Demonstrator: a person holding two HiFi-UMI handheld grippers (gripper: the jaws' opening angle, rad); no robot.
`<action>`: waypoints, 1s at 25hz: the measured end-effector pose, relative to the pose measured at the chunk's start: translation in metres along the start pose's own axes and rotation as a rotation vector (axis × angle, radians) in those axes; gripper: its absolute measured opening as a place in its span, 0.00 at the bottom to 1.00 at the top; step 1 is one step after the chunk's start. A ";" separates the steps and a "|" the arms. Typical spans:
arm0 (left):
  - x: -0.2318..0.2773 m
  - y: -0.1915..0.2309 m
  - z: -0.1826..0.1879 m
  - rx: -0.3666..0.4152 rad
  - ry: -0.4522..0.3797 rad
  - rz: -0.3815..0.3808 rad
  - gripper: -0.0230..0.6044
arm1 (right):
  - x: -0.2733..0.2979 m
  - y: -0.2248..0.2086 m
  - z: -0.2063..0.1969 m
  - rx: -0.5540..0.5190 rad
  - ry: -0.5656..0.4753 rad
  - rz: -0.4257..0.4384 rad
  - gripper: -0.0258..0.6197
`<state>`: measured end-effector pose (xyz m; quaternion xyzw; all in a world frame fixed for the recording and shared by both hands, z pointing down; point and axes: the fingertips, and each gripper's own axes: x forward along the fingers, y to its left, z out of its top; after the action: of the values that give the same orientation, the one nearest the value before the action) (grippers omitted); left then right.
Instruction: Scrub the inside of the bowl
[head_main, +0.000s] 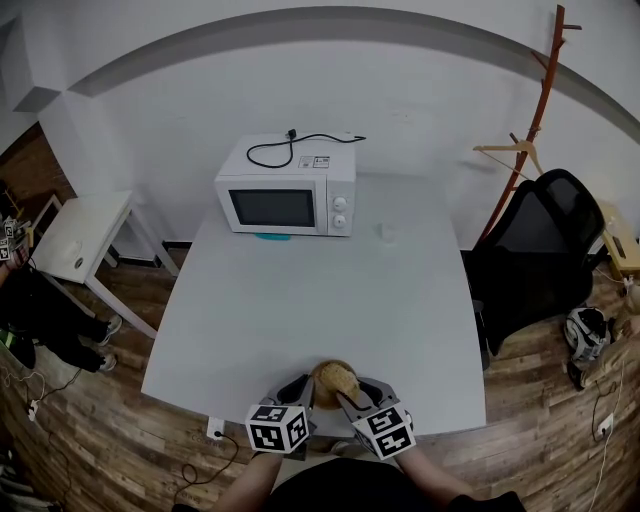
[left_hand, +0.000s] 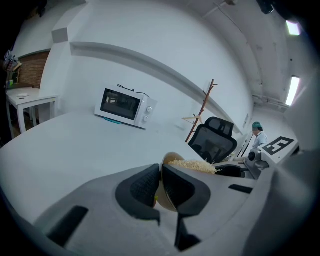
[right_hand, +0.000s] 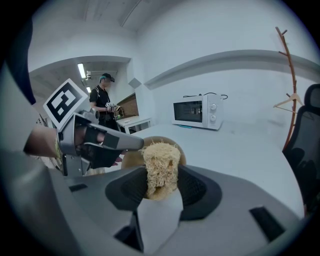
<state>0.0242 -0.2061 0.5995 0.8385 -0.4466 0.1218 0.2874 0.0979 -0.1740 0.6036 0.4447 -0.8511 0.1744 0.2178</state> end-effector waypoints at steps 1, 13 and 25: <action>0.000 -0.002 0.000 0.002 0.000 -0.004 0.09 | 0.000 0.000 0.000 -0.002 0.002 0.001 0.31; -0.001 -0.022 -0.004 0.030 -0.003 -0.062 0.09 | -0.004 0.009 -0.003 -0.002 0.001 0.023 0.31; 0.001 -0.023 0.003 0.029 -0.025 -0.057 0.09 | -0.003 0.023 -0.005 -0.036 0.006 0.104 0.31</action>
<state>0.0436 -0.1984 0.5883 0.8565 -0.4240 0.1096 0.2731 0.0817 -0.1573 0.6036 0.3951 -0.8755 0.1717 0.2190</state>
